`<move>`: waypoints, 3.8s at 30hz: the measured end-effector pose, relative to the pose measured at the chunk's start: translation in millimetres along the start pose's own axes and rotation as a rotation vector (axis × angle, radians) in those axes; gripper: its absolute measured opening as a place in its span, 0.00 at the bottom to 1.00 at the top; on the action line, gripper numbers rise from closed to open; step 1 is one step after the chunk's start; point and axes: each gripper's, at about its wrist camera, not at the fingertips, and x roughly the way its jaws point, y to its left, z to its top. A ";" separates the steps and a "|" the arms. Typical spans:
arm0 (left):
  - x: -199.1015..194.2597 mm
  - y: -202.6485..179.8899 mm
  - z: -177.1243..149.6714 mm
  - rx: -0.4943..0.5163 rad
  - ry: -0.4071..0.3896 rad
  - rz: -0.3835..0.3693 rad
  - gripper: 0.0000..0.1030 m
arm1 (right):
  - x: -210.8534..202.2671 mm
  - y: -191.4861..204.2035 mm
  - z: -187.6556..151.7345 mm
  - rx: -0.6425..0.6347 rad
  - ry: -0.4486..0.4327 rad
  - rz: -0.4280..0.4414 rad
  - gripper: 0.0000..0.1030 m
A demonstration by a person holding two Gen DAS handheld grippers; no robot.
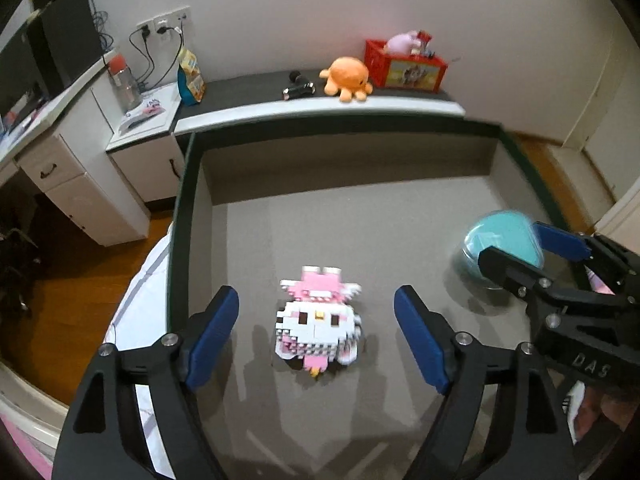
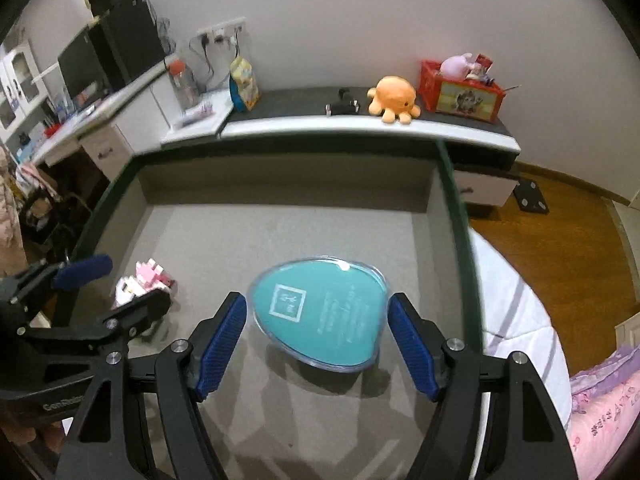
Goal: Organize rigid objects
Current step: 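Carry both items into the pink tray and open both tools, then move both tools back over the bed items, then close the left tool on the white cartoon figure while the right tool grasps the pink block pig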
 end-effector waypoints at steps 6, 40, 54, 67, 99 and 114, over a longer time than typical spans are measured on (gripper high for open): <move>-68.1 7.3 -18.1 -0.008 -0.164 -0.003 0.84 | -70.9 6.2 -7.4 -0.015 -0.155 0.059 0.78; -176.1 -51.5 -316.8 -0.013 -0.380 0.039 1.00 | -193.2 12.8 -293.7 -0.055 -0.329 -0.027 1.00; -144.4 -62.6 -305.6 0.063 -0.333 0.048 0.69 | -172.9 -6.1 -290.0 -0.009 -0.288 -0.044 1.00; -166.1 -52.9 -313.1 0.042 -0.355 0.018 0.69 | -154.7 0.5 -272.7 -0.013 -0.256 -0.044 1.00; -171.5 -39.6 -306.3 0.015 -0.350 0.002 0.69 | -117.0 -0.7 -231.4 -0.023 -0.189 -0.160 0.61; -168.6 -40.9 -299.6 0.018 -0.349 -0.008 0.69 | -106.8 -14.3 -223.2 0.002 -0.149 -0.087 0.38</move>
